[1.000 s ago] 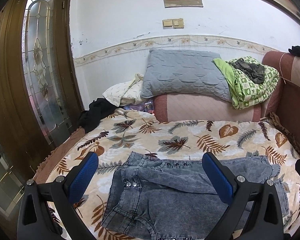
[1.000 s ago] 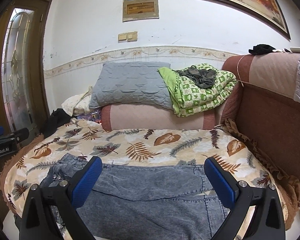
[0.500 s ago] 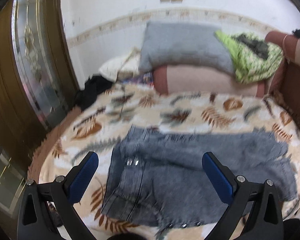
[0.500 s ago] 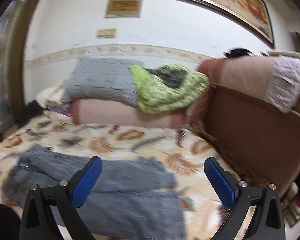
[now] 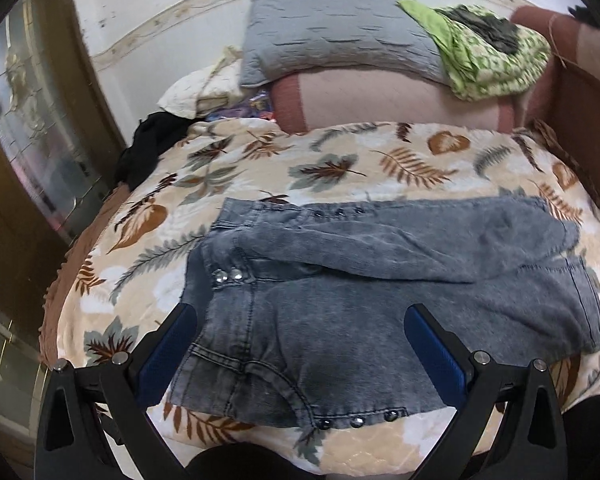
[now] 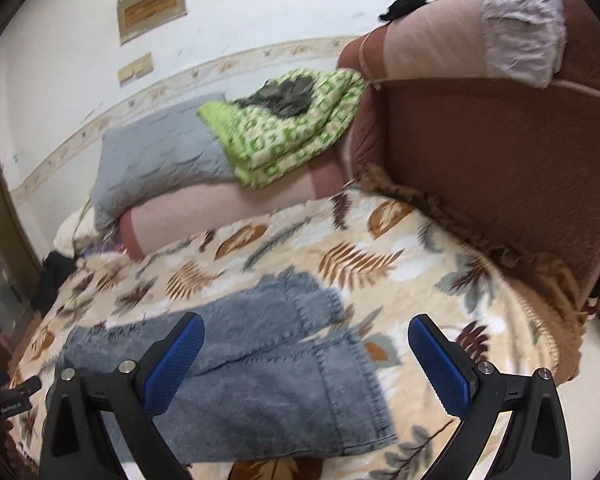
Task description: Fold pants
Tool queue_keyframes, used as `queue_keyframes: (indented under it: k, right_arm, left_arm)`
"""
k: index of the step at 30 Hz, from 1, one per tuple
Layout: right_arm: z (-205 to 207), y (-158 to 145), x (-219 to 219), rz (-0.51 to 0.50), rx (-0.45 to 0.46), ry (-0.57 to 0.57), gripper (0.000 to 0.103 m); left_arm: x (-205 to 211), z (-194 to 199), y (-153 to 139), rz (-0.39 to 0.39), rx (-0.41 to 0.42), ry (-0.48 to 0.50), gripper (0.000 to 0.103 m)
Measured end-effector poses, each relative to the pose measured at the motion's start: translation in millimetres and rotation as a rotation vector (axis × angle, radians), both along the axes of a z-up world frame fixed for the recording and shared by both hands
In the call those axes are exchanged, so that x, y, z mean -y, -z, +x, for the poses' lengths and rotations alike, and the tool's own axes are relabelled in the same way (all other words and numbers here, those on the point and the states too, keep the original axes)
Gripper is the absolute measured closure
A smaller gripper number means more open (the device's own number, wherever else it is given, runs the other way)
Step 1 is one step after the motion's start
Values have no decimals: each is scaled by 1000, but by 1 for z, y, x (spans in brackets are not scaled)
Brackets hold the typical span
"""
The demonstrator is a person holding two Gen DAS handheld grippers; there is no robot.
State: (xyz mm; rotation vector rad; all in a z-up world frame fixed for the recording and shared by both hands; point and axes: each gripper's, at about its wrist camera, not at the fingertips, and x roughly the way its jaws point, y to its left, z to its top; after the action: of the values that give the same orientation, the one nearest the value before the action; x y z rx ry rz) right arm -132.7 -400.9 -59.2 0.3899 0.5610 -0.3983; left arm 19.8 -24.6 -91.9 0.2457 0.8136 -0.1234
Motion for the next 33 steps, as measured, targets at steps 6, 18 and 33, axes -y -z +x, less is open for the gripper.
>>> queue_keyframes:
  k: [6, 18, 33]
  right_arm:
    - [2, 4, -4, -5, -18, -30, 0]
    - [13, 20, 20, 56, -70, -12, 0]
    - [93, 50, 14, 167, -161, -134, 0]
  left_arm:
    - [19, 4, 6, 20, -33, 26, 0]
    - [-1, 31, 4, 19, -31, -24, 0]
    - [-135, 141, 9, 62, -64, -318, 0]
